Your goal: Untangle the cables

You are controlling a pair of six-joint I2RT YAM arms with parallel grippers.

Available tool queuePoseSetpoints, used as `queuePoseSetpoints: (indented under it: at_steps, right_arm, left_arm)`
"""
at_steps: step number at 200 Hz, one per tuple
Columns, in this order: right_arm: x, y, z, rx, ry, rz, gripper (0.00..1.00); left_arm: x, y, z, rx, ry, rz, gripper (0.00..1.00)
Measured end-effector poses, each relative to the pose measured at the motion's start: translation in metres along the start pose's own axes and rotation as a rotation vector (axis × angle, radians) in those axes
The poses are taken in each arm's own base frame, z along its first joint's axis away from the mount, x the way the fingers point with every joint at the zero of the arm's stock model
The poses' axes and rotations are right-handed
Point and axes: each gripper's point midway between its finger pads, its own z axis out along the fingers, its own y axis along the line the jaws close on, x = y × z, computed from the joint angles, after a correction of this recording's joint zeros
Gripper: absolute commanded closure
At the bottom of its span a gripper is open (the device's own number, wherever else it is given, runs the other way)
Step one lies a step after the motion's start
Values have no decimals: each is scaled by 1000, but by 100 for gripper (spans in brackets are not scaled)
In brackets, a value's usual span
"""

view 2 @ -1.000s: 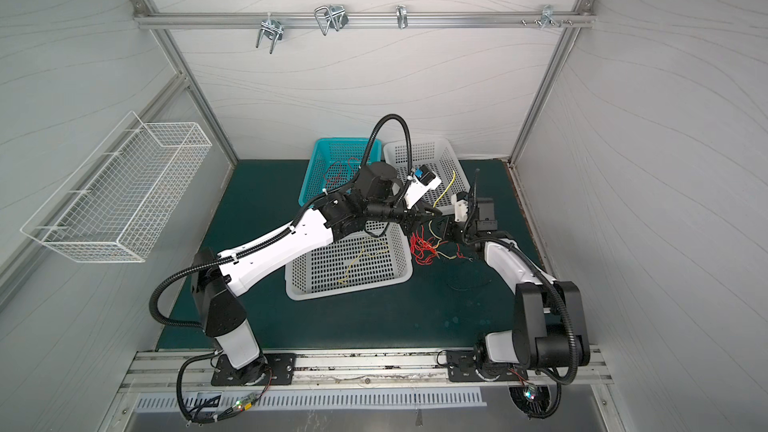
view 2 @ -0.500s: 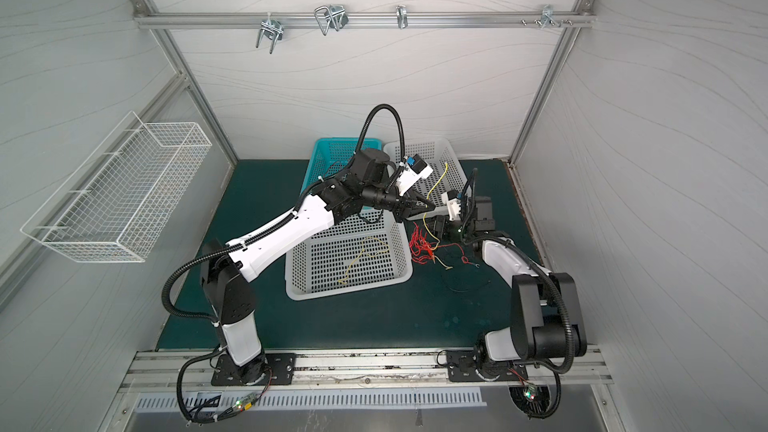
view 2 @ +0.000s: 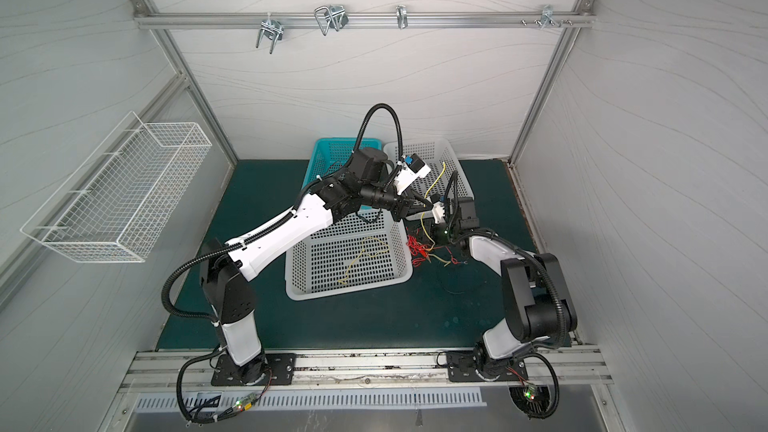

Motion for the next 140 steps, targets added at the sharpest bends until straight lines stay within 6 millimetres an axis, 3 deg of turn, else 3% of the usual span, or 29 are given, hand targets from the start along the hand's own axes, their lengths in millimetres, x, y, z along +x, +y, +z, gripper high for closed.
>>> queuePoseSetpoints:
  at_steps: [31,64,110,140]
  right_arm:
    - [-2,-7,1,39,-13,-1,100]
    - [-9,-28,-9,198,-66,-5,100]
    - [-13,-64,-44,482,-158,16,100]
    - [-8,-96,-72,602,-216,110,100]
  left_arm:
    - [-4,1,-2,-15,-17,-6,100]
    - [-7,4,-5,-47,-34,-32,100]
    - [-15,2,-15,-77,-75,-56,100]
    - [-26,0,-38,-164,-122,-44,100]
